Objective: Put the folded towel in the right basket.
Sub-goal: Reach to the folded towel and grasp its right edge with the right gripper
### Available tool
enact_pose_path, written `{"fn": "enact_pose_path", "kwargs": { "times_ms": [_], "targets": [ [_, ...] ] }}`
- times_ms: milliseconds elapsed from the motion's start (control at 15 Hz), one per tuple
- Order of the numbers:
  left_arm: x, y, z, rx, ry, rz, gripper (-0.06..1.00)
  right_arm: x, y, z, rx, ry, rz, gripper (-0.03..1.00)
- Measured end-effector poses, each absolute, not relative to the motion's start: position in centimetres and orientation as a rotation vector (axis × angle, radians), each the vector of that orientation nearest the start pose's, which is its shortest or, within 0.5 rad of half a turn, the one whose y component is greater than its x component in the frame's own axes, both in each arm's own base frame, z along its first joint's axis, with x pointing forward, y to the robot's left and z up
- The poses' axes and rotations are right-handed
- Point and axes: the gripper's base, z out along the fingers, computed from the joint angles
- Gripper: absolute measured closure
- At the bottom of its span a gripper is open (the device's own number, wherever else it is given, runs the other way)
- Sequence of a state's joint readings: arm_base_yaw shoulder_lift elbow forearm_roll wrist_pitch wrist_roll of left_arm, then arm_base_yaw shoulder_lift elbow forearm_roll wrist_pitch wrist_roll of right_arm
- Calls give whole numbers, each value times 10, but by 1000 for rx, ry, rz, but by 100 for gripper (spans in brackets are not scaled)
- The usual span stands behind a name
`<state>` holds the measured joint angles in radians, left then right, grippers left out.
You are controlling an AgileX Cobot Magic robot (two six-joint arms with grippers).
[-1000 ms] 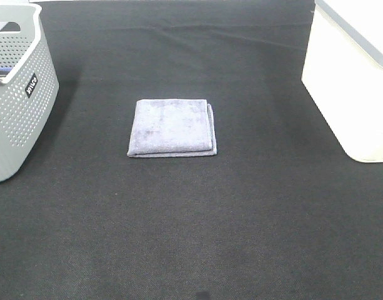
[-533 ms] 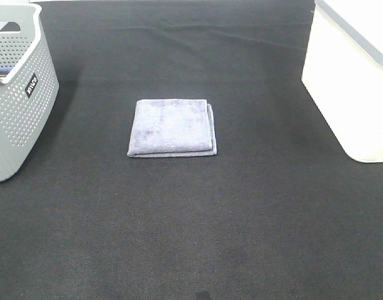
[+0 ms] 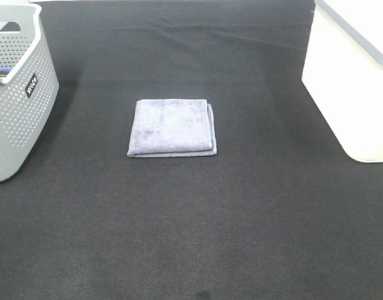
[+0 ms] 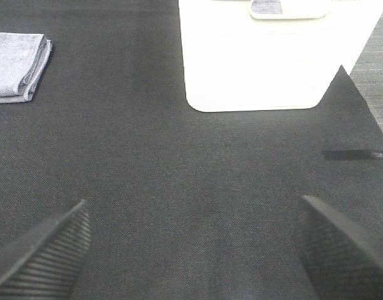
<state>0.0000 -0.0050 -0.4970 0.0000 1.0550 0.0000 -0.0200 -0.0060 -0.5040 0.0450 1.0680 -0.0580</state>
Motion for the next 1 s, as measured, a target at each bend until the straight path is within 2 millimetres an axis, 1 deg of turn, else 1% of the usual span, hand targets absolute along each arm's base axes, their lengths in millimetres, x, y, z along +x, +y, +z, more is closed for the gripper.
{"fn": "enact_pose_path", "kwargs": {
  "times_ms": [1000],
  "targets": [
    [-5, 0, 277, 0, 2037, 0, -3, -7, 4, 278, -41, 2040, 5, 13]
  ]
}}
